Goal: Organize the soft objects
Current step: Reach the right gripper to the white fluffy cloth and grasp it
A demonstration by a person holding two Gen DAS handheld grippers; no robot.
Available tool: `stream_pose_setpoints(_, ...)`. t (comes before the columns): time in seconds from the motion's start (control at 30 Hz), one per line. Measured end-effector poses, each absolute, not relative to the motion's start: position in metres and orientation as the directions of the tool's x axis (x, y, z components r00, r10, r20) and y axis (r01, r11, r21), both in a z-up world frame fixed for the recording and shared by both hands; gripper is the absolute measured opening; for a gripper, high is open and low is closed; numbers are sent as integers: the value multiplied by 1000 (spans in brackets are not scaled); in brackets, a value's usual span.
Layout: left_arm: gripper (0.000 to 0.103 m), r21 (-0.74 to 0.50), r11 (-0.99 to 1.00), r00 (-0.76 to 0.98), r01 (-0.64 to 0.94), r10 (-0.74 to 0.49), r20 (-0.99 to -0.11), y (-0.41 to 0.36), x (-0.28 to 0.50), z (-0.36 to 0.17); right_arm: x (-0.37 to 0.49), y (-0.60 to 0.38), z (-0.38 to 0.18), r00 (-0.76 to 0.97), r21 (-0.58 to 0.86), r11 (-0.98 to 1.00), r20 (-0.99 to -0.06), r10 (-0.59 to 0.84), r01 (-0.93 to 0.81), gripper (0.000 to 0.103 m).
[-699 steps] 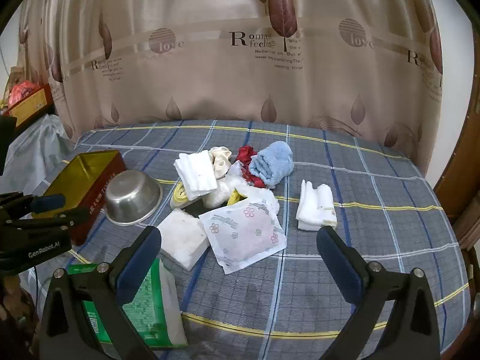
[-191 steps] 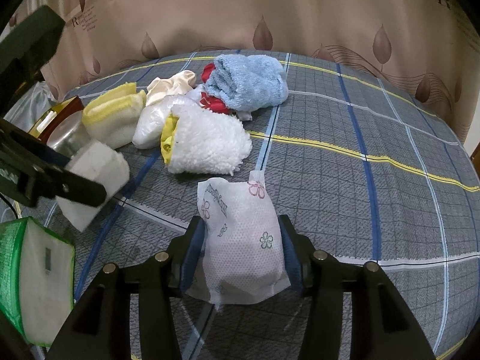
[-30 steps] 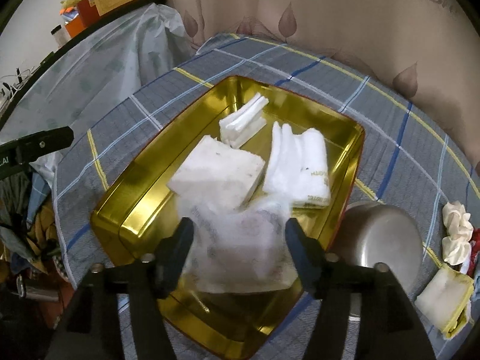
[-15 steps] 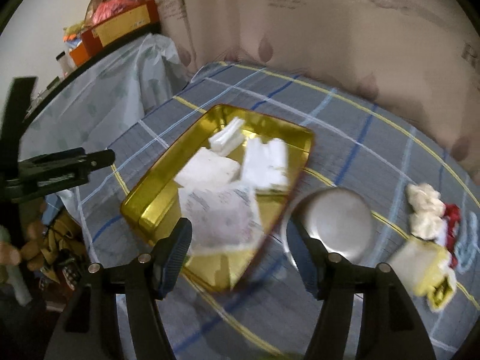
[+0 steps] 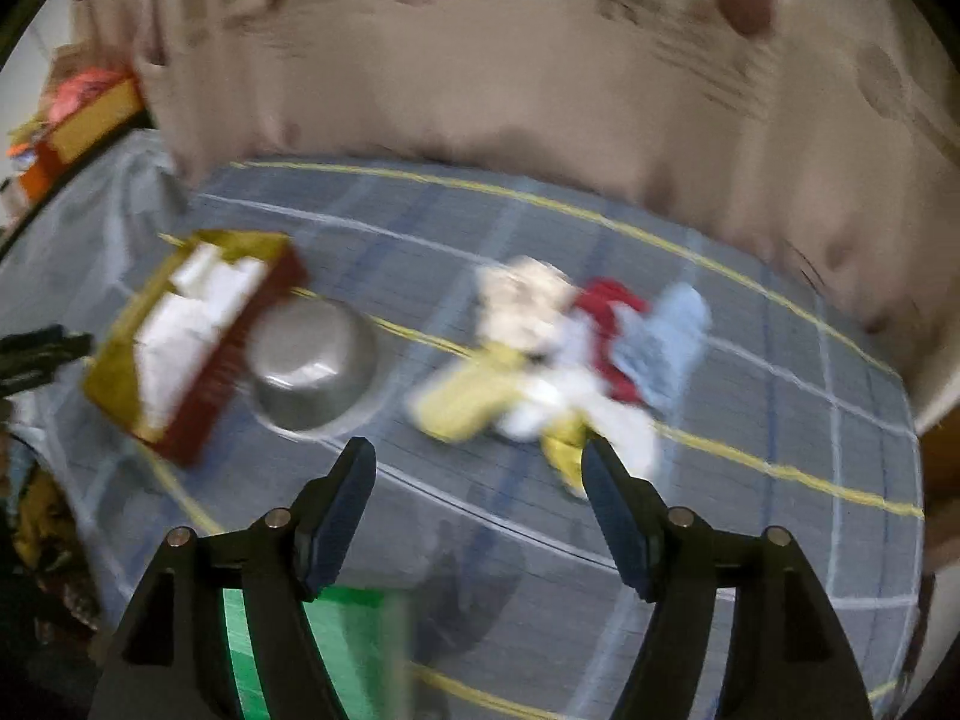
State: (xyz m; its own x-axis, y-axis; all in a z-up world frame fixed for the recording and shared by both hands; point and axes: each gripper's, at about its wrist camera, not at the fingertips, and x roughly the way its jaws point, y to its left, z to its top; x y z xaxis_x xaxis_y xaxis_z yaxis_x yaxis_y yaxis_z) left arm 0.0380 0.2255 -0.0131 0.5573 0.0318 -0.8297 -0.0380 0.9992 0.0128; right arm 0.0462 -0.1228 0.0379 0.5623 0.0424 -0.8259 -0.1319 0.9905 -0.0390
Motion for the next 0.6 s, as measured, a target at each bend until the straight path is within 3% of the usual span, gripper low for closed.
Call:
stream_pose_setpoints(0.33, 77, 28, 984, 532, 178, -72, -844, 152, 37, -25, 58, -191, -35, 512, -5, 1000, -859, 5, -19, 70)
stream_pose_setpoints(0.43, 77, 20, 973, 513, 230, -104, -852, 134, 39, -27, 66, -198, -48, 516, 3, 1000, -857, 7, -8, 79)
stream_pose_setpoints(0.6, 77, 20, 955, 480, 296, -131, -867, 102, 46, -34, 77, -207, -61, 530, 8, 1000, -848, 0, 13, 79)
